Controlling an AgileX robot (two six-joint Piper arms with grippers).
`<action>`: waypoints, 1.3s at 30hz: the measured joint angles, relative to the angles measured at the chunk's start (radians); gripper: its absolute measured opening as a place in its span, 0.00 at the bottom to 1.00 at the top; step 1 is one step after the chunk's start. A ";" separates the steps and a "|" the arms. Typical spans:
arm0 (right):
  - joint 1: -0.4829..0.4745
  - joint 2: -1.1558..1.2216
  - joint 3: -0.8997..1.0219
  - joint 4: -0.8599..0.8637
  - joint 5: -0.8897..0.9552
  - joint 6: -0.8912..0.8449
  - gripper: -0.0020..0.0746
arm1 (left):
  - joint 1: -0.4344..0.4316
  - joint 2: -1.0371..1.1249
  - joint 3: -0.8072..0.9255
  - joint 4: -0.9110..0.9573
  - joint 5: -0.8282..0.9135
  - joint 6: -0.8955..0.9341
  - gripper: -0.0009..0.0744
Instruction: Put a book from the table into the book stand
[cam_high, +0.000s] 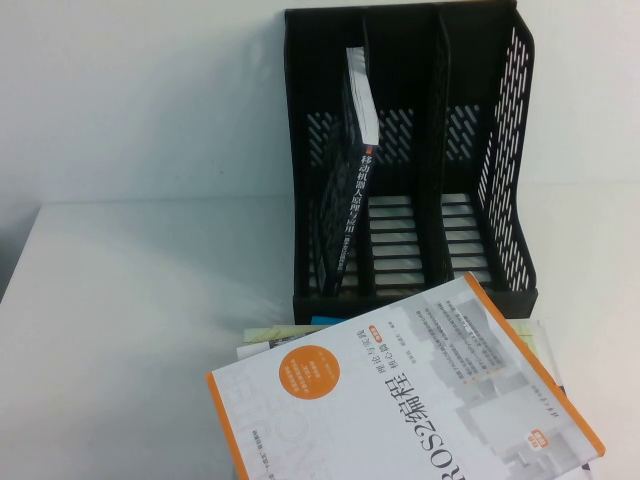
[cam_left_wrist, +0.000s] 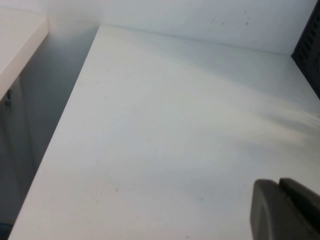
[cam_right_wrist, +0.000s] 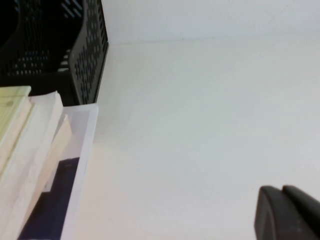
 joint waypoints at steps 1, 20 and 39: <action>0.000 0.000 0.000 0.000 0.000 0.002 0.02 | 0.000 0.000 0.000 0.000 0.000 0.000 0.01; 0.000 0.000 0.000 0.000 0.000 0.014 0.02 | 0.000 0.000 0.000 0.000 0.000 0.000 0.01; 0.000 0.000 0.000 0.001 0.000 0.014 0.02 | 0.000 0.000 0.000 0.000 0.000 0.000 0.01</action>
